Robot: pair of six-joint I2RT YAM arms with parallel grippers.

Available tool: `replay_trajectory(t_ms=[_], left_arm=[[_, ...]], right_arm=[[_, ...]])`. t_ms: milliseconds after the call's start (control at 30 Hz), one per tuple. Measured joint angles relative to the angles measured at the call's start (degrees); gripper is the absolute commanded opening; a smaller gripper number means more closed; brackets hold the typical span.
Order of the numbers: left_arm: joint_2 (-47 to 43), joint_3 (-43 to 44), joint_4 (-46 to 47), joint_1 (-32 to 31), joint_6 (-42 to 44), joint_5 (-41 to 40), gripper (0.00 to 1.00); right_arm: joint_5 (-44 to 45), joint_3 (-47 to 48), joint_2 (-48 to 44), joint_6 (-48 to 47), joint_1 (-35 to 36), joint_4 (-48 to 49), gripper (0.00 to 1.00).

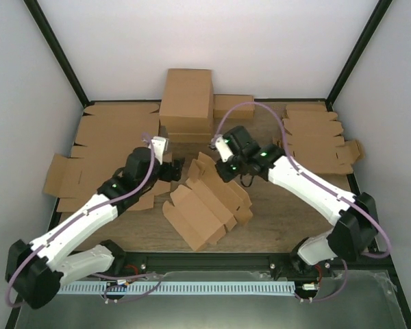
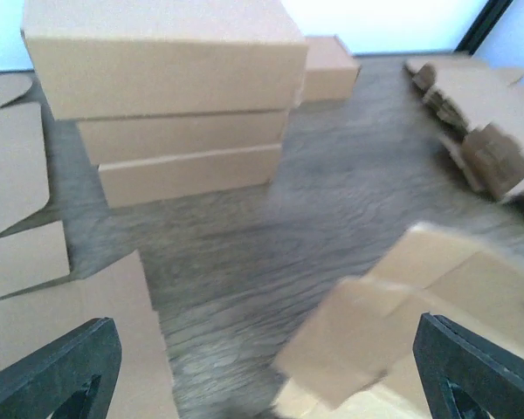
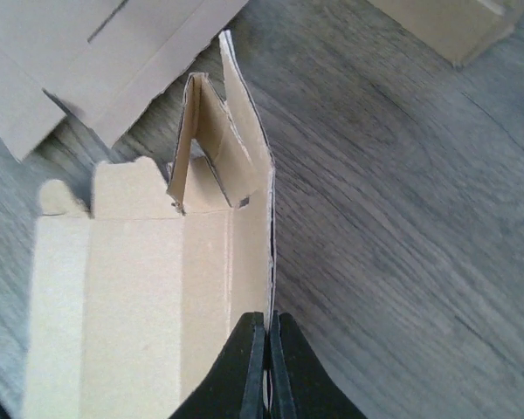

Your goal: Fold the paper box

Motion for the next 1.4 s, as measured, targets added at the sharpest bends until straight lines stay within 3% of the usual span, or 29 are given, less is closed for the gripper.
replay_trajectory(t_ms=[300, 500, 600, 667, 933, 1133, 1400], left_arm=[[-8.83, -3.89, -3.08, 0.00, -4.22, 1.79, 0.97], [-10.95, -7.58, -5.62, 0.00, -7.39, 3.89, 0.97], [-10.40, -7.85, -5.79, 0.04, -8.72, 4.20, 0.97], [-10.10, -8.02, -5.75, 0.28, -9.27, 4.50, 0.97], [-9.27, -9.31, -5.11, 3.30, -10.34, 7.87, 0.97], [-8.52, -9.29, -4.37, 5.38, -10.12, 10.49, 0.97], [-1.27, -6.56, -3.82, 5.40, -5.49, 18.34, 0.94]], right_arm=[[14.73, 1.86, 11.52, -6.88, 8.26, 4.52, 0.02], [24.17, -4.66, 11.54, -10.36, 12.28, 13.20, 0.05], [25.20, -5.88, 11.54, -10.78, 13.92, 15.39, 0.06], [26.32, -6.32, 11.54, -10.71, 14.84, 17.00, 0.13], [35.06, -13.38, 12.87, -9.42, 21.00, 24.85, 0.16], [34.69, -14.36, 13.27, -6.05, 21.81, 25.62, 0.36], [28.20, -16.11, 3.15, 3.26, 20.52, 23.34, 0.47]])
